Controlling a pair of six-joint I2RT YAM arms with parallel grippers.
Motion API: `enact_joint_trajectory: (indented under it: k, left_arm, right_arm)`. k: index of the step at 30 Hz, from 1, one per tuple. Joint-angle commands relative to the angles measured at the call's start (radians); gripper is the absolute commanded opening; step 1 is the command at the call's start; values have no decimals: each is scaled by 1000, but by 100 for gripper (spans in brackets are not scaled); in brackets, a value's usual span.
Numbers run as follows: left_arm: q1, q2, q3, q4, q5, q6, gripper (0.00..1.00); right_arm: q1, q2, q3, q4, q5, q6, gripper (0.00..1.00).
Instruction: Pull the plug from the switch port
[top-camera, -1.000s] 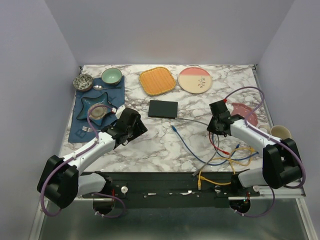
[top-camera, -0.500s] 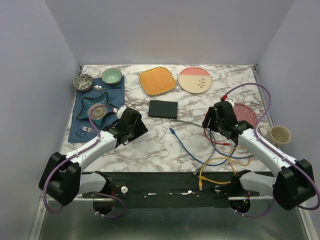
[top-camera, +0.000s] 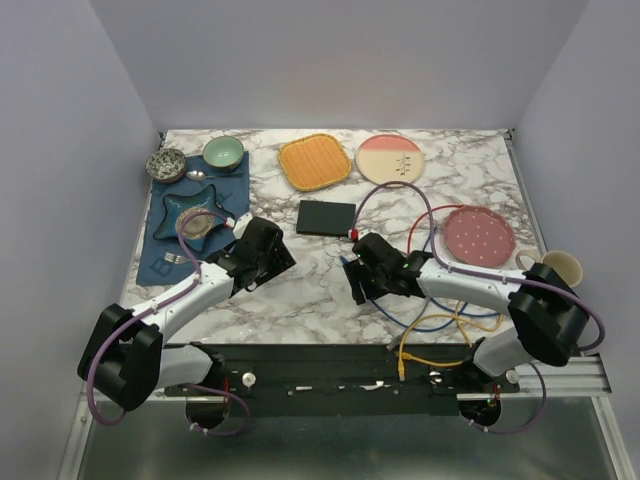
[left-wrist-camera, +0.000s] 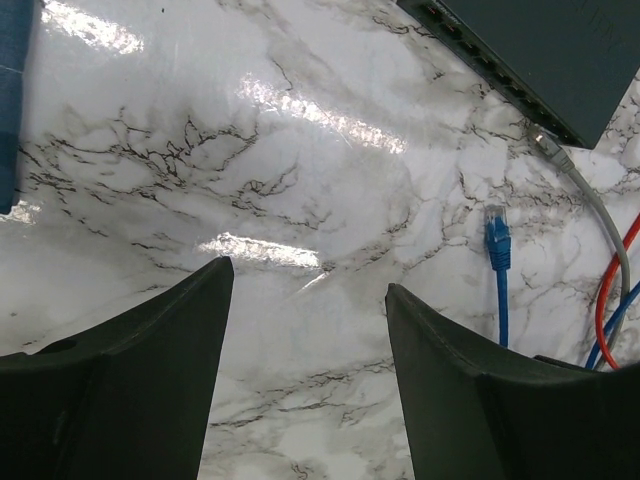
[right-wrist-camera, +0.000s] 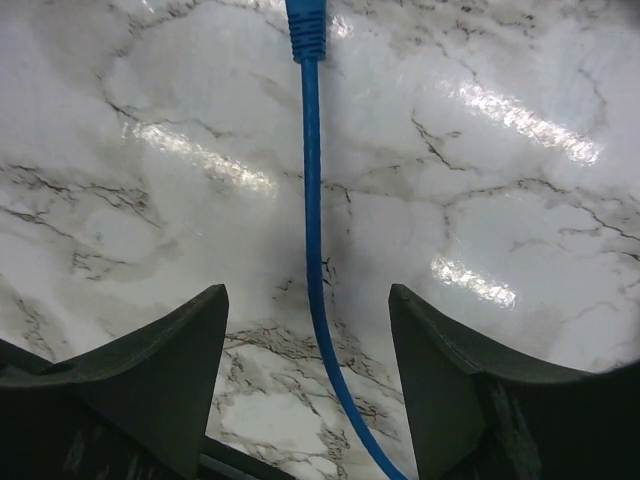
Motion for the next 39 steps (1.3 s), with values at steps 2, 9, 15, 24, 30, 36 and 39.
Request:
enact_joint_trajectory:
  k: [2, 9, 15, 24, 30, 36, 39]
  left_arm:
    - [4, -8, -11, -2, 3, -12, 73]
    - [4, 15, -5, 4, 17, -6, 73]
    - [4, 6, -5, 0, 11, -5, 73]
    - [4, 1, -5, 3, 11, -5, 73]
    - [13, -6, 24, -17, -10, 5, 73]
    - [75, 56, 97, 18, 12, -9, 73]
    - [110, 135, 160, 27, 61, -17, 73]
  right_arm:
    - [10, 87, 24, -30, 21, -31, 72]
    - [8, 113, 39, -69, 131, 22, 1]
    - [-44, 21, 53, -146, 363, 105, 1]
    - [-470, -18, 101, -64, 190, 188, 1]
    - [-474, 7, 203, -22, 129, 179, 61]
    - [-351, 27, 321, 22, 120, 136, 63]
    - [-328, 120, 390, 32, -2, 116, 47]
